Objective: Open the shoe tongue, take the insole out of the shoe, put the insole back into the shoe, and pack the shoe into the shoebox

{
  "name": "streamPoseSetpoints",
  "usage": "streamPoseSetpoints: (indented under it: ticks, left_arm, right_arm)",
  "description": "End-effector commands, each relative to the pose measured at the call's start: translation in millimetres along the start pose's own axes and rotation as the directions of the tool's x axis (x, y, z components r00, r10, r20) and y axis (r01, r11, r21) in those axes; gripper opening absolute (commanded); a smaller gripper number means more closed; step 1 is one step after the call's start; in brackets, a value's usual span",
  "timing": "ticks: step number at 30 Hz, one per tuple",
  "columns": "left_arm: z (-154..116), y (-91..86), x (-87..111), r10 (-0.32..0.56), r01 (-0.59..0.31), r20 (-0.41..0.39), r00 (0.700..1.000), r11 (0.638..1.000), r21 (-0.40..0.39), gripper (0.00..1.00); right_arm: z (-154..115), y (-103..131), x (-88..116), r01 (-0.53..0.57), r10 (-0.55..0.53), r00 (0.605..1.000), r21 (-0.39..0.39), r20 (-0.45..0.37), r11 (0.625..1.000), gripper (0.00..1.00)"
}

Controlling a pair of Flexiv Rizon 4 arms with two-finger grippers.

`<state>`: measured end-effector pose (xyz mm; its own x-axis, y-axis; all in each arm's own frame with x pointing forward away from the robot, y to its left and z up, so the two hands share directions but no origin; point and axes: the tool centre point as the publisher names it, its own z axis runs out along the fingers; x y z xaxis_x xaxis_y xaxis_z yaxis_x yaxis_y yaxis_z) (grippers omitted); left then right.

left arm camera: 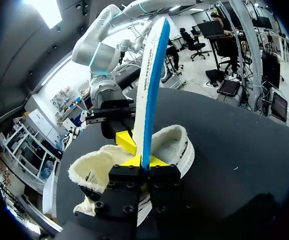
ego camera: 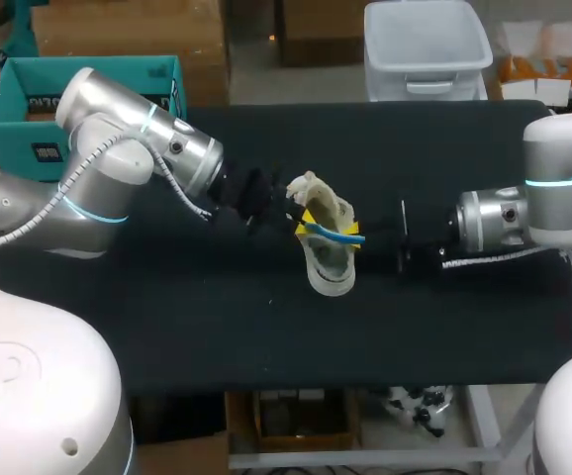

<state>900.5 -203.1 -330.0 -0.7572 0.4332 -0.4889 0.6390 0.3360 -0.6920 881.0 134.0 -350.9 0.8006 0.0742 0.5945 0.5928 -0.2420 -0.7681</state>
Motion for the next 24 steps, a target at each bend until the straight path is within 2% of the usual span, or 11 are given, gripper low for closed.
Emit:
streamPoseSetpoints:
  ticks: [1, 2, 5, 11, 14, 16, 20, 22, 23, 24]
  left_arm:
    - [1, 2.7, -0.6, -0.01, 0.01, -0.001, 1.0, 1.0, 0.008, 0.2]
    - [0, 0.3, 0.5, -0.012, 0.012, -0.002, 1.0, 1.0, 0.014, 0.37]
    - [-2, -9.9, 4.7, 0.003, -0.003, 0.001, 1.0, 0.999, 0.04, 0.4]
    - [-5, -34.7, 14.5, 0.075, -0.077, 0.021, 0.997, 0.994, 0.073, 0.31]
    - [-4, -41.7, 16.3, 0.089, -0.09, 0.022, 0.996, 0.993, 0.081, 0.18]
    - [-2, -44.1, 17.5, 0.099, -0.101, 0.018, 0.995, 0.991, 0.083, 0.0]
    - [2, -41.6, 14.7, 0.099, -0.1, 0.013, 0.995, 0.992, 0.073, 0.0]
    - [1, -39.9, 13.5, 0.095, -0.096, 0.018, 0.995, 0.993, 0.067, 0.0]
    - [-1, -39.1, 13.1, 0.095, -0.096, 0.019, 0.995, 0.993, 0.066, 0.0]
    - [-1, -38.4, 12.9, 0.093, -0.094, 0.021, 0.995, 0.994, 0.062, 0.0]
  right_arm:
    - [0, 1, 2, 0.0, 0.0, 1.0, -0.006, 0.003, 1.0, 0.0]
    - [0, 1, 2, 0.0, 0.0, 1.0, -0.006, 0.003, 1.0, 0.0]
    - [-2, 0, 1, 0.0, 0.0, 1.0, -0.009, 0.002, 1.0, 0.0]
    - [-3, 1, 0, -0.001, 0.001, 1.0, -0.01, -0.001, 1.0, 0.0]
    - [-4, 1, -2, -0.004, 0.004, 1.0, -0.011, -0.002, 1.0, 0.0]
    - [-4, 1, -2, -0.005, 0.005, 1.0, -0.012, -0.005, 1.0, 0.0]
    - [-3, -3, -2, -0.005, 0.005, 1.0, 0.0, -0.011, 1.0, 0.0]
    - [-4, -9, -2, -0.006, 0.006, 1.0, -0.006, -0.004, 1.0, 0.65]
    - [-5, -13, -2, -0.005, 0.005, 1.0, -0.011, -0.001, 1.0, 0.89]
    - [-6, -17, -2, -0.004, 0.004, 1.0, -0.021, 0.007, 1.0, 1.0]
